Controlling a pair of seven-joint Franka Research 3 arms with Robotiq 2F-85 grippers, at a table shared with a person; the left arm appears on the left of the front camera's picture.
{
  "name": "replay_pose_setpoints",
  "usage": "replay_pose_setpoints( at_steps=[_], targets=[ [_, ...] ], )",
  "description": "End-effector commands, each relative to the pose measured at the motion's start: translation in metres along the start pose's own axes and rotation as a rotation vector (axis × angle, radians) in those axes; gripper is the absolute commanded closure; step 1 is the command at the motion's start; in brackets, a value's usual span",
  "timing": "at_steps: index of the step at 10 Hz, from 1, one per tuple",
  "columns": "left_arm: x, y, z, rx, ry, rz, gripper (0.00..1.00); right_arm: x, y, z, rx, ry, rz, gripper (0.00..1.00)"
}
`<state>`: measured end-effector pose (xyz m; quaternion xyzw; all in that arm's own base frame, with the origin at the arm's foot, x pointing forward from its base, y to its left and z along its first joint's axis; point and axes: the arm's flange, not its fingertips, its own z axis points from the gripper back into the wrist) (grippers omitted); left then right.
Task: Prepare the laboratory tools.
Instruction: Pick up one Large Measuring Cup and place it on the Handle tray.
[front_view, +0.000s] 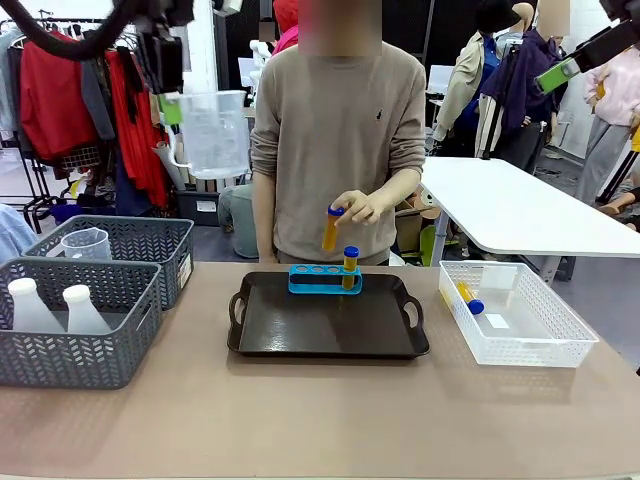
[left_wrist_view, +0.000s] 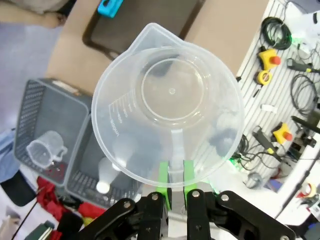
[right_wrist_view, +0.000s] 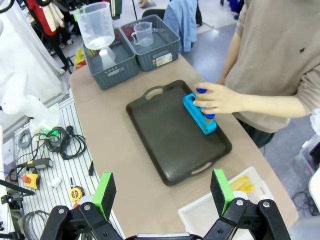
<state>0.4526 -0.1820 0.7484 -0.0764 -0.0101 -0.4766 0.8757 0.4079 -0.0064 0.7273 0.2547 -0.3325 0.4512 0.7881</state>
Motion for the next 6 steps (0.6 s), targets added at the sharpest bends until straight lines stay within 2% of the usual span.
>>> replay_pose_setpoints(
  at_steps=[1,3,6],
  targets=[
    [-0.034,0.001,0.006,0.013,-0.021,0.026,1.00,0.002,0.002,0.000,0.003,-0.006,-0.002,0.00],
    [-0.056,0.005,0.012,0.045,-0.033,0.055,1.00,0.002,0.002,0.000,0.003,-0.006,-0.002,0.00],
    [-0.064,0.007,0.017,0.034,-0.075,0.113,1.00,0.002,0.002,0.000,0.003,-0.006,-0.002,0.00]
  ],
)
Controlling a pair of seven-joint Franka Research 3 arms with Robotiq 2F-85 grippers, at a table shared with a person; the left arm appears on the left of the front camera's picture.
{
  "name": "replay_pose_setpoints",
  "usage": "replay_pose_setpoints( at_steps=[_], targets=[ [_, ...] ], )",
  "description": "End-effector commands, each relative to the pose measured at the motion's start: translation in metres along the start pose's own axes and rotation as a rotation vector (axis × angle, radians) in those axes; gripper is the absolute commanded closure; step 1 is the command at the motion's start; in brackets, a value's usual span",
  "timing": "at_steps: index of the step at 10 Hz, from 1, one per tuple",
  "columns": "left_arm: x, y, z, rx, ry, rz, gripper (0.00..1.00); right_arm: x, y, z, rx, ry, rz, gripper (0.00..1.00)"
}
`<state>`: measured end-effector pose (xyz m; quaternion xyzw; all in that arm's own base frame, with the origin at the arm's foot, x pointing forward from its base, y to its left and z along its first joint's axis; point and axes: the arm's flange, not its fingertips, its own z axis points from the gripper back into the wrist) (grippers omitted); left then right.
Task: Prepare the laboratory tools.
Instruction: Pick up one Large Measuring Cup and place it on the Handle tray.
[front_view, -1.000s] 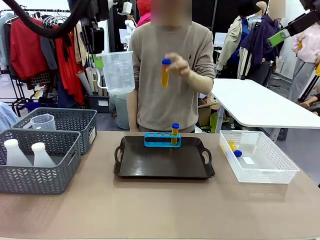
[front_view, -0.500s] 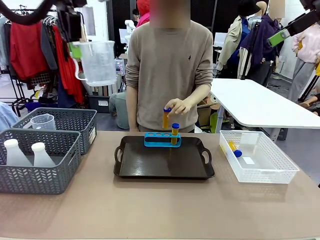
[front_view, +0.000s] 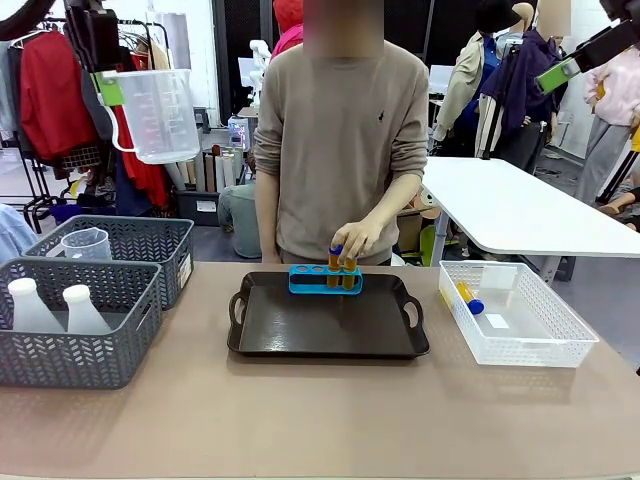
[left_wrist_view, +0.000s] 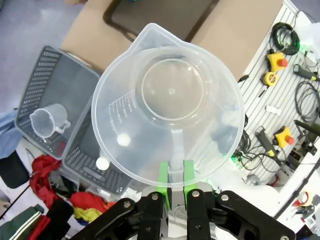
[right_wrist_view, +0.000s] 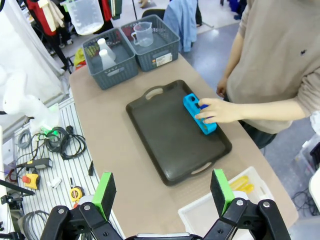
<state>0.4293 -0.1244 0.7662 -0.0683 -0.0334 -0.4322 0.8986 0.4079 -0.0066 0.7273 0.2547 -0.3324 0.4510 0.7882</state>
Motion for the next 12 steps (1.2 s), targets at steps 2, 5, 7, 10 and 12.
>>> replay_pose_setpoints(
  at_steps=[2,5,7,10,12],
  targets=[
    [0.001,-0.002,0.000,-0.003,0.007,-0.008,1.00,0.002,0.002,0.000,0.004,-0.007,-0.002,0.00],
    [0.003,0.000,-0.002,-0.004,0.005,-0.004,1.00,0.002,0.002,0.000,0.004,-0.007,-0.002,0.00],
    [0.011,-0.004,-0.008,0.004,0.076,-0.081,1.00,0.002,0.002,0.000,0.004,-0.007,-0.002,0.00],
    [0.057,-0.022,-0.039,-0.002,0.129,-0.176,1.00,0.002,0.002,0.000,0.004,-0.007,-0.002,0.00],
    [0.093,-0.035,-0.066,0.005,0.146,-0.238,1.00,0.002,0.002,0.000,0.004,-0.007,-0.002,0.00]
  ],
)
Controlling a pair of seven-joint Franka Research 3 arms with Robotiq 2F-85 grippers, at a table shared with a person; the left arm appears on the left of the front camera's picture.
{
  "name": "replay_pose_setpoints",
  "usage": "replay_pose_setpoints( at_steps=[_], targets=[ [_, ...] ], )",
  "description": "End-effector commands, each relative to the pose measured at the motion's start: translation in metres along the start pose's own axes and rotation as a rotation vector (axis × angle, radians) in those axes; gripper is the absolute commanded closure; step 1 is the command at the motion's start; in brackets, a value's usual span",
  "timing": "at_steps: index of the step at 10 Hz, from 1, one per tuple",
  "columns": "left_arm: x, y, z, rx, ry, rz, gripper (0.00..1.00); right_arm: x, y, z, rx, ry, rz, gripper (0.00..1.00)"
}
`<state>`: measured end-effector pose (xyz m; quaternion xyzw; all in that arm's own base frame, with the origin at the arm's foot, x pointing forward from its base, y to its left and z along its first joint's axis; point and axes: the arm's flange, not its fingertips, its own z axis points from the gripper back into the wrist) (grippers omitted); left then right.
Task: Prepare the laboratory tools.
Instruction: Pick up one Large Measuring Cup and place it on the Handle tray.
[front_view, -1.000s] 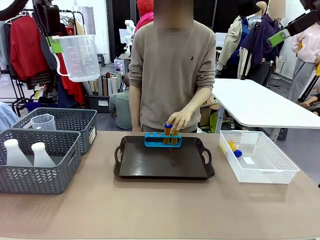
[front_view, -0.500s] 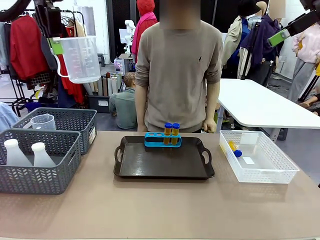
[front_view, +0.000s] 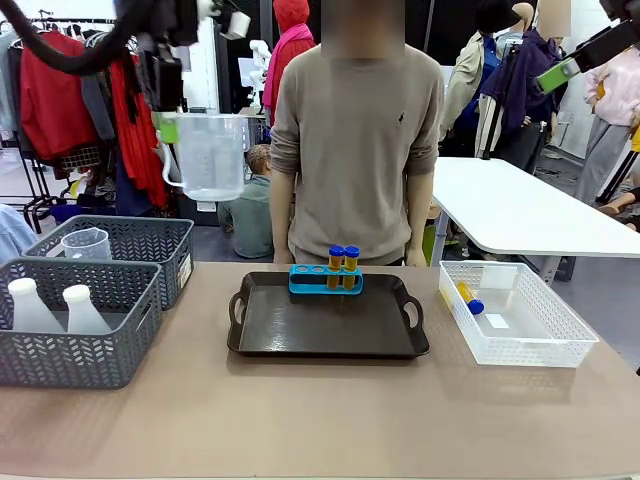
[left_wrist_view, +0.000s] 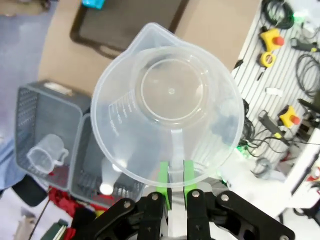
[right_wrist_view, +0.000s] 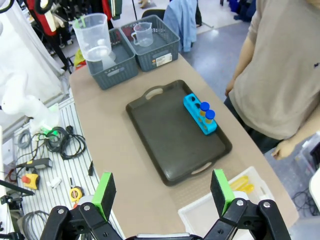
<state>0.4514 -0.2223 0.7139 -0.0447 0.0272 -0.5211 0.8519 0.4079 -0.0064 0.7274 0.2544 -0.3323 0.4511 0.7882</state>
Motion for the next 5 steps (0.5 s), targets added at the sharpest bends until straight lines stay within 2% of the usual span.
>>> replay_pose_setpoints(
  at_steps=[1,2,3,5],
  targets=[
    [0.030,0.005,-0.013,0.053,0.028,-0.084,1.00,0.002,0.002,0.000,0.004,-0.007,-0.002,0.00],
    [0.051,0.007,-0.025,0.050,0.041,-0.128,1.00,0.002,0.002,0.000,0.004,-0.007,-0.002,0.00],
    [0.075,0.009,-0.038,0.101,0.036,-0.157,1.00,0.002,0.002,0.000,0.004,-0.007,-0.002,0.00],
    [0.128,0.023,-0.077,0.097,0.044,-0.250,1.00,0.002,0.002,0.000,0.004,-0.007,-0.002,0.00]
  ],
)
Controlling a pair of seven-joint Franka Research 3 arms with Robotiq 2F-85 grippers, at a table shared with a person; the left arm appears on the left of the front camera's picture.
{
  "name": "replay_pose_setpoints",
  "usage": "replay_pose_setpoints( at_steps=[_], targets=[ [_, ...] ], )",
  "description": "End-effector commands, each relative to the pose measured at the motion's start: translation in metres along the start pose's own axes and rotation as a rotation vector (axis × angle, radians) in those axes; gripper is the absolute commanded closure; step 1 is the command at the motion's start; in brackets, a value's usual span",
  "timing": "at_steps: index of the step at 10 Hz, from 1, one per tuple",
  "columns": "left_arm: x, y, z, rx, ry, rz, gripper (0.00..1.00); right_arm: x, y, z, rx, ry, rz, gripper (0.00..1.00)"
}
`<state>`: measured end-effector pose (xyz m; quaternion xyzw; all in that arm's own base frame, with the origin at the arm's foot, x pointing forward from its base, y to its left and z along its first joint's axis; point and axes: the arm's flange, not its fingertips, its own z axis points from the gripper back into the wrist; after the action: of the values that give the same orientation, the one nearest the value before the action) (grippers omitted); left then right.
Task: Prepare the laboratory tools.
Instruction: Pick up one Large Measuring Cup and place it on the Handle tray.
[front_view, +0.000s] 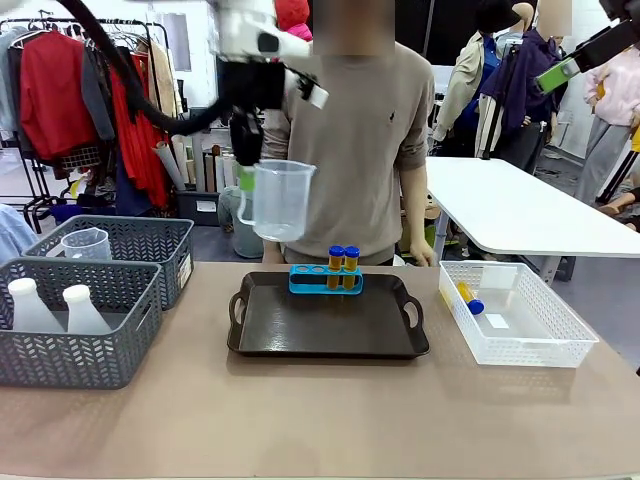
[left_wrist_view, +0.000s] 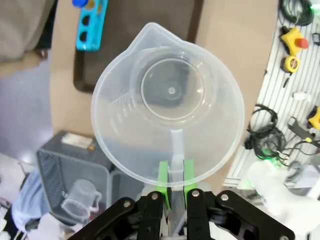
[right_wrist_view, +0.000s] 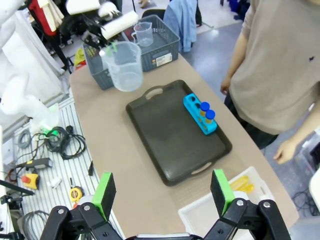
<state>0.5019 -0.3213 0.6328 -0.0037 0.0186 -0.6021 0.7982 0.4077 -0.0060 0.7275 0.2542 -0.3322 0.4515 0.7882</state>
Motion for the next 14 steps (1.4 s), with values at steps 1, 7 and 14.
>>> replay_pose_setpoints(
  at_steps=[1,7,14],
  targets=[
    [0.035,0.028,-0.018,0.000,0.006,-0.074,1.00,0.002,0.002,0.000,0.004,-0.008,-0.002,0.00],
    [0.132,0.037,-0.114,-0.048,-0.077,-0.172,1.00,0.002,0.002,0.000,0.004,-0.008,-0.002,0.00],
    [0.138,0.017,-0.157,0.016,-0.058,-0.222,1.00,0.002,0.002,0.000,0.004,-0.008,-0.002,0.00]
  ],
)
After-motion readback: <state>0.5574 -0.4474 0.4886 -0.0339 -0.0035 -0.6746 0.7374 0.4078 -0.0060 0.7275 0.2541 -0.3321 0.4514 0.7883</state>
